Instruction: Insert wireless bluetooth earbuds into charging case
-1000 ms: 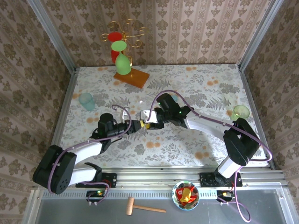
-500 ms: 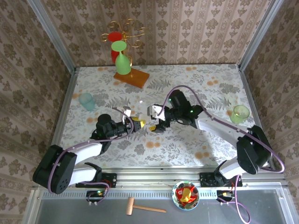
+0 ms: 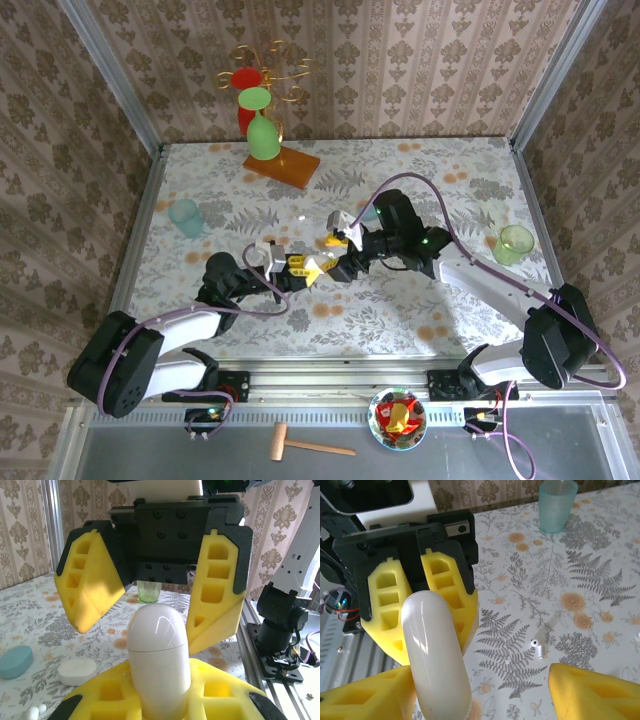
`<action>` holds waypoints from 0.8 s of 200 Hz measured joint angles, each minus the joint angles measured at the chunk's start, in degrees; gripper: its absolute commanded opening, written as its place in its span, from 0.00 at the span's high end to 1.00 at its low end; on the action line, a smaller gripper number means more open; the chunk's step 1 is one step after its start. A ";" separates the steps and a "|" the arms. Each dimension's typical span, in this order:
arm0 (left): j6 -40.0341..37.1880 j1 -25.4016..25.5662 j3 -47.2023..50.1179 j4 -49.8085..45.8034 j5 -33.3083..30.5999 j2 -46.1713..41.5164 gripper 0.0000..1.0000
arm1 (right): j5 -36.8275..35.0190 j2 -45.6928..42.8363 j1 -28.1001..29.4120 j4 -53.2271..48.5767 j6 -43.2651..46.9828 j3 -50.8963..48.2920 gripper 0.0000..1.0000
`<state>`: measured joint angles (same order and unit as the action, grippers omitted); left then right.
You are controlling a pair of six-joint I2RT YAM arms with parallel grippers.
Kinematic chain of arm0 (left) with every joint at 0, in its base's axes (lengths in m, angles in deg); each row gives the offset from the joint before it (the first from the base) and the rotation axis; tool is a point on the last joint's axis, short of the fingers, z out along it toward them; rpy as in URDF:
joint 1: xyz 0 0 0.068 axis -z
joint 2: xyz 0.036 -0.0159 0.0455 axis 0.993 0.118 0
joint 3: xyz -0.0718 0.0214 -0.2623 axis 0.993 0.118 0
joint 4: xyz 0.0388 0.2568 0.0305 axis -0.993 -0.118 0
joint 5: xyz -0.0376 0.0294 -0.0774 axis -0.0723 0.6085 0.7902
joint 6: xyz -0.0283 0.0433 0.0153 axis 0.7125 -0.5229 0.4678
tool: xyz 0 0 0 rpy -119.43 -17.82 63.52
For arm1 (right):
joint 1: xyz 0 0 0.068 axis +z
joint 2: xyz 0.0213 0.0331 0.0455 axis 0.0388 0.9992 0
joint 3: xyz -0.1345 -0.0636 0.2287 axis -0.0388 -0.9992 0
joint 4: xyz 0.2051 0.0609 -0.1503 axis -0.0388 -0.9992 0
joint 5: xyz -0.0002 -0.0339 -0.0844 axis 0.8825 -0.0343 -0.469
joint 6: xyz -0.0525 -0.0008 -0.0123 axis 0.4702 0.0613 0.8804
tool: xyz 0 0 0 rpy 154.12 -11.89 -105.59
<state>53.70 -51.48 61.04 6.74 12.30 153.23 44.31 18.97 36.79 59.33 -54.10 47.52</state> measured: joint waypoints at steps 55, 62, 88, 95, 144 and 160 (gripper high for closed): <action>-3.61 0.55 1.42 1.20 1.36 0.00 0.99 | 2.75 0.04 -3.48 -2.62 -5.29 2.58 0.35; -4.02 0.74 1.46 1.31 1.66 0.00 0.99 | 2.73 0.02 -3.87 -2.60 -5.81 2.75 0.35; -5.09 0.85 1.60 1.88 1.68 0.00 0.99 | 2.69 0.02 -4.42 -2.54 -8.13 2.84 0.28; -5.31 0.85 1.62 2.16 1.44 0.00 0.99 | 2.71 -0.04 -4.42 -2.29 -8.79 2.82 0.24; -7.72 0.55 3.41 4.63 -4.39 -0.57 0.99 | 0.28 -6.10 -4.92 6.97 -16.37 -3.34 0.00; -8.50 0.00 4.37 4.70 -6.95 -2.36 0.98 | -2.25 -8.70 -5.99 13.31 -21.18 -7.80 0.00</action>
<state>45.20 -51.48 65.41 11.44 5.35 150.87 42.05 10.27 30.80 72.64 -75.28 39.72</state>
